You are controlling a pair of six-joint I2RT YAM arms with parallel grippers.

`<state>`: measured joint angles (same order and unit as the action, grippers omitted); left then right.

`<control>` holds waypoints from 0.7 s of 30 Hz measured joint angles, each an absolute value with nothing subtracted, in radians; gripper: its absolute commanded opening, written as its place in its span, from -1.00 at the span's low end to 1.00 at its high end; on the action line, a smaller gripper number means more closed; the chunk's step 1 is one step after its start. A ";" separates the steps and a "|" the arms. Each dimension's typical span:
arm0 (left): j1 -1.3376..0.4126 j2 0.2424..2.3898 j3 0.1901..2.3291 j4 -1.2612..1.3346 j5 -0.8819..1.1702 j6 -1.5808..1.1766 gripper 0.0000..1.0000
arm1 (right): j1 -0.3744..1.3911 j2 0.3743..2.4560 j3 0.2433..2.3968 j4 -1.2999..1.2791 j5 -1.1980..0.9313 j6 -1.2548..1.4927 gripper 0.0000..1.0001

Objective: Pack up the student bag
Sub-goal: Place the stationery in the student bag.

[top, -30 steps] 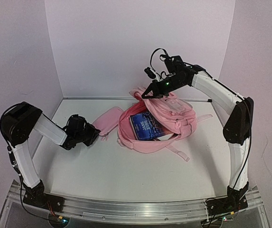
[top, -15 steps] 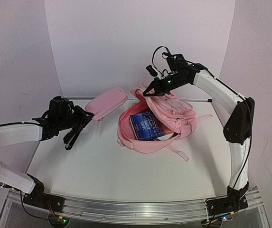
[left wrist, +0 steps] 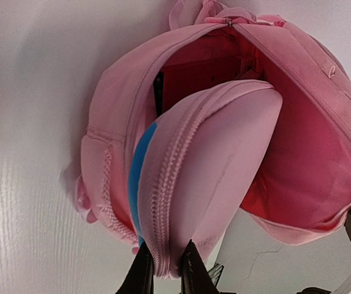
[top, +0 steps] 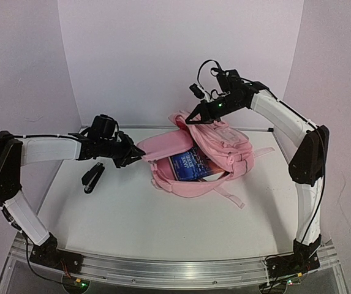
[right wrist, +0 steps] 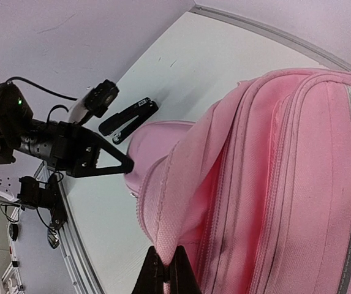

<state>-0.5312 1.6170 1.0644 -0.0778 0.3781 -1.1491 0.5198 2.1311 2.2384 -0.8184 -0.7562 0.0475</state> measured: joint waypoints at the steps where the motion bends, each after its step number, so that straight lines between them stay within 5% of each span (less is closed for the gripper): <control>1: -0.537 1.652 1.091 -0.068 0.382 -1.154 -1.00 | 0.520 2.131 2.226 -0.814 -0.766 0.045 -1.00; 14: -0.598 2.156 1.602 0.052 0.389 -1.214 -0.97 | 0.517 2.089 2.139 -0.793 -0.829 0.011 -1.00; 18: -0.610 2.275 1.749 0.056 0.393 -1.224 -0.86 | 0.516 2.089 2.139 -0.794 -0.834 -0.001 -1.00; 21: -0.616 2.339 1.831 0.052 0.403 -1.220 -0.59 | 0.516 2.087 2.136 -0.793 -0.837 -0.005 -1.00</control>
<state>-0.6157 2.3385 1.8313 0.0521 0.4028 -1.2199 0.5163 2.0869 2.1360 -0.7935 -0.8369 -0.0053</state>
